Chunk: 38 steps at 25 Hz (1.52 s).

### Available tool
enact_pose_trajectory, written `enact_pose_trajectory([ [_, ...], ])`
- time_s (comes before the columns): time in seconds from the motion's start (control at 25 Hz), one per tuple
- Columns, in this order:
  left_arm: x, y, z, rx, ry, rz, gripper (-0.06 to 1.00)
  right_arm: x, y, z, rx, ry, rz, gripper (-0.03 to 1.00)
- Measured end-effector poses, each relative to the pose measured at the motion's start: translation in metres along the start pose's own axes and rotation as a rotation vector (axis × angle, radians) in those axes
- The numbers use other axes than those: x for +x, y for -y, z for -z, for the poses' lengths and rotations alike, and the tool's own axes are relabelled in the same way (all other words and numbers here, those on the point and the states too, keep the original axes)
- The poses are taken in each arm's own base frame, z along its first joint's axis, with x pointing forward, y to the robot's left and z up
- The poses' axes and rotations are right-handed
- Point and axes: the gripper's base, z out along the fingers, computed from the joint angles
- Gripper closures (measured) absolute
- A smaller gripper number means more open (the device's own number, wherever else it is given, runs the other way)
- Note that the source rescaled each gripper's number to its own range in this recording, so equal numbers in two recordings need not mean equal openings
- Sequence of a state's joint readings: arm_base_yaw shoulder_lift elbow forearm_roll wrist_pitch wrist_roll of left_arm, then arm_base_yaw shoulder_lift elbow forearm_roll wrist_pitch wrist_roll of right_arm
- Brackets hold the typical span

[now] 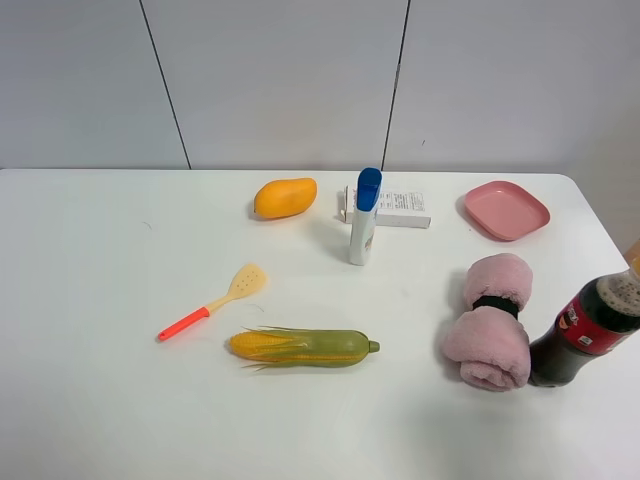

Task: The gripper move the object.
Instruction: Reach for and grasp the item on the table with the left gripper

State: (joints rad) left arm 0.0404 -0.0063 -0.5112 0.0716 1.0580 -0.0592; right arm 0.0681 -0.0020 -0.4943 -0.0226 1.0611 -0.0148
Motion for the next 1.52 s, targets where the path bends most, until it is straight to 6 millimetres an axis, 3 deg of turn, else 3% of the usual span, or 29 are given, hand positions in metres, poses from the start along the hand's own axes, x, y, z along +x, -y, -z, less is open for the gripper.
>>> enact_pose_trajectory([
  [0.04, 0.0, 0.0, 0.0, 0.0, 0.0, 0.0, 0.14, 0.0, 0.0, 0.0, 0.0, 0.0, 0.0, -0.03],
  [0.76, 0.0, 0.0, 0.0, 0.0, 0.0, 0.0, 0.14, 0.0, 0.0, 0.0, 0.0, 0.0, 0.0, -0.03],
  [0.96, 0.0, 0.004, -0.001, 0.044, -0.008, -0.069, 0.14, 0.0, 0.0, 0.0, 0.0, 0.0, 0.0, -0.03],
  [1.24, -0.02, 0.023, -0.022, 0.261, -0.13, -0.341, 0.14, 0.0, 0.0, 0.0, 0.0, 0.0, 0.0, -0.03],
  [1.52, -0.05, 0.037, -0.066, 0.453, -0.288, -0.577, 0.14, 0.0, 0.0, 0.0, 0.0, 0.0, 0.0, -0.03],
])
